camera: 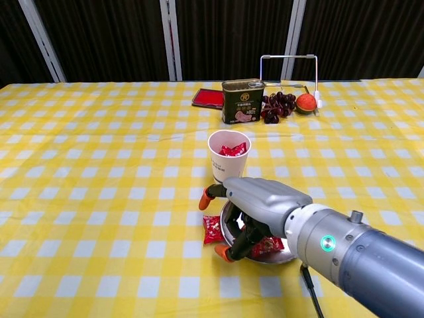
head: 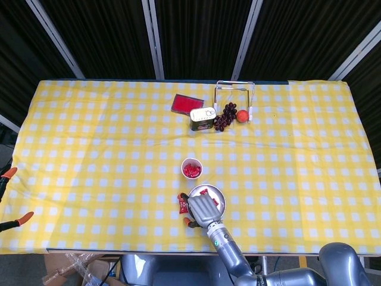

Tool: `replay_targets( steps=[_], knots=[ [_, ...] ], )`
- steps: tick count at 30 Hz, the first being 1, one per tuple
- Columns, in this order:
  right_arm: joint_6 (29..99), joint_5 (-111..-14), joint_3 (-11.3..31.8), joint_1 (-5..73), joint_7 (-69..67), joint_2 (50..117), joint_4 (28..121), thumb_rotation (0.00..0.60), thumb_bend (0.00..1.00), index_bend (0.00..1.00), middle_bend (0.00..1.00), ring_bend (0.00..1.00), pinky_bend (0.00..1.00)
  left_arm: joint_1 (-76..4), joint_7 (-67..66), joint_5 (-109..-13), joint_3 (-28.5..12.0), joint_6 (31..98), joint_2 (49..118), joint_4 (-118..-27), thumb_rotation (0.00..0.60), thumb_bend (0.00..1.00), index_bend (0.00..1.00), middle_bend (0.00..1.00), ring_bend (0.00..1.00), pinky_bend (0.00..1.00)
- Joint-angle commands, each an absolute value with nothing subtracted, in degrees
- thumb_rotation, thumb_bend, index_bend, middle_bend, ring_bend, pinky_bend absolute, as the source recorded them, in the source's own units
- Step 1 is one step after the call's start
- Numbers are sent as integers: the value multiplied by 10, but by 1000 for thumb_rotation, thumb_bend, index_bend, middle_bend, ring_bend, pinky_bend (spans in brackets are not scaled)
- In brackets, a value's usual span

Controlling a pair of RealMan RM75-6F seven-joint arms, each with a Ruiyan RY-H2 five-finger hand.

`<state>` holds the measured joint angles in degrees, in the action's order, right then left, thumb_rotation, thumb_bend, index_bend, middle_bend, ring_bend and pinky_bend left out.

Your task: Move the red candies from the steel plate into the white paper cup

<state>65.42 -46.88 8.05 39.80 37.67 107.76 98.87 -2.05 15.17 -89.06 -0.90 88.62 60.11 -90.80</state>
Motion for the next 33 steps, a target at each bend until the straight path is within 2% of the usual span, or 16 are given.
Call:
replay_targets(
  steps=[1, 19, 29, 33],
  knots=[
    [652, -466, 82, 400, 376, 1082, 981, 600, 392, 309, 801, 924, 966, -21, 152, -890, -9, 885, 601, -908, 600, 40, 0, 0, 0, 0],
    [650, -452, 91, 402, 372, 1095, 956, 600, 392, 336, 801, 924, 966, -21, 149, -888, -9, 882, 599, -911, 600, 40, 0, 0, 0, 0],
    [644, -453, 89, 399, 359, 1098, 949, 600, 391, 465, 801, 924, 966, -22, 151, -887, -9, 880, 598, -912, 600, 40, 0, 0, 0, 0],
    [644, -458, 88, 398, 356, 1096, 951, 600, 427, 496, 801, 924, 967, -22, 151, -887, -8, 880, 598, -912, 600, 40, 0, 0, 0, 0]
  ],
)
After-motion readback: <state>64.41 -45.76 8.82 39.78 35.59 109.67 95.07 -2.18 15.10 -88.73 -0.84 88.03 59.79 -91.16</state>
